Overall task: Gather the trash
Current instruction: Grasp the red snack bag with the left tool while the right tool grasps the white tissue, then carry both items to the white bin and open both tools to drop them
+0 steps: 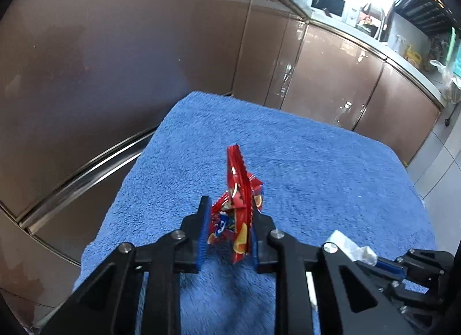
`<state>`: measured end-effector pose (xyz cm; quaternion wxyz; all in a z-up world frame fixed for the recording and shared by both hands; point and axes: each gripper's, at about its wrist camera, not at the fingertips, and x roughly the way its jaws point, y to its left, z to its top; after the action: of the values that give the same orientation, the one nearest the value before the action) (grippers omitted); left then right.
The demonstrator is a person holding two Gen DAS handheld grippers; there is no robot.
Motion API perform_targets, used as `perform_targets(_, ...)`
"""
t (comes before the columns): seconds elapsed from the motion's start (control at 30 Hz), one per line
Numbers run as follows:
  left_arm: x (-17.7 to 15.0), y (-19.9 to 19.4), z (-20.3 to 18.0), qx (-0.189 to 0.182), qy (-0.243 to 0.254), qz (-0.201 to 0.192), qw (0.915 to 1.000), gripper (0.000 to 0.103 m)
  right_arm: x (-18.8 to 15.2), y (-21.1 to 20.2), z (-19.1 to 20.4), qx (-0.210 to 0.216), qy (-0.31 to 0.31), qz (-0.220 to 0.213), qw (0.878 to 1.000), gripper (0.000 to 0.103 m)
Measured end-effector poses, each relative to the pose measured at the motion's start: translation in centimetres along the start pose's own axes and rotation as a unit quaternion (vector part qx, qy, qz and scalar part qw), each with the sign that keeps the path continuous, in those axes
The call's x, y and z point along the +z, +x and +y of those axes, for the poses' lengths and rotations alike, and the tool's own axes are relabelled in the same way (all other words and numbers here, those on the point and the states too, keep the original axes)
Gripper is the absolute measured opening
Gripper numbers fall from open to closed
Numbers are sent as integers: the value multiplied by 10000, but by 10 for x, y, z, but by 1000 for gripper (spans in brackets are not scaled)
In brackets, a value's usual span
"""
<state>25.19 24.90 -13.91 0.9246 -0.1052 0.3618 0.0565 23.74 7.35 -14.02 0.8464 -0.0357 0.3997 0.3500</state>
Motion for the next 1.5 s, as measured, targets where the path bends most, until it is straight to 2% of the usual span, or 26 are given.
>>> perform_targets(0.2, -6, -38, -17, -123, 210, -192, 9995, 19, -11, -52, 4, -76, -34, -262, 9996, 8)
perform_targets(0.4, -14, -74, -46, -354, 456, -297, 9979, 18, -38, -120, -1, -346, 84, -591, 9976, 8)
perform_targets(0.5, -21, -90, -80, -603, 690, -295, 9954, 18, -56, -153, -15, -559, 282, -745, 9953, 8)
perform_targets(0.63, -29, -100, -133, -1065, 1040, -249, 9885, 18, -91, -204, -49, -1108, 754, -980, 9861, 8)
perform_targets(0.73, -37, -106, -187, -1497, 1365, -161, 9791, 18, -122, -246, -80, -1596, 1175, -1129, 9736, 8)
perform_targets(0.8, -44, -106, -232, -1821, 1618, -56, 9699, 18, -133, -259, -102, -1942, 1415, -1182, 9635, 8)
perform_targets(0.9, -53, -105, -290, -2178, 1910, 96, 9571, 18, -162, -291, -141, -2663, 1769, -1187, 9401, 8)
perform_targets(1.07, -70, -93, -405, -2673, 2514, 415, 9293, 18, -205, -330, -203, -3441, 2348, -1143, 9019, 8)
perform_targets(1.2, -90, -69, -491, -2853, 2891, 775, 9105, 18, -226, -333, -250, -3854, 2701, -988, 8768, 8)
perform_targets(1.33, -113, -40, -558, -2884, 3260, 1073, 8939, 18, -246, -320, -293, -4117, 2914, -724, 8604, 8)
perform_targets(1.4, -125, -23, -587, -2842, 3392, 1229, 8883, 18, -258, -314, -314, -4157, 3087, -626, 8532, 8)
perform_targets(1.5, -137, -2, -613, -2775, 3436, 1393, 8863, 21, -267, -308, -341, -4261, 3236, -515, 8433, 9)
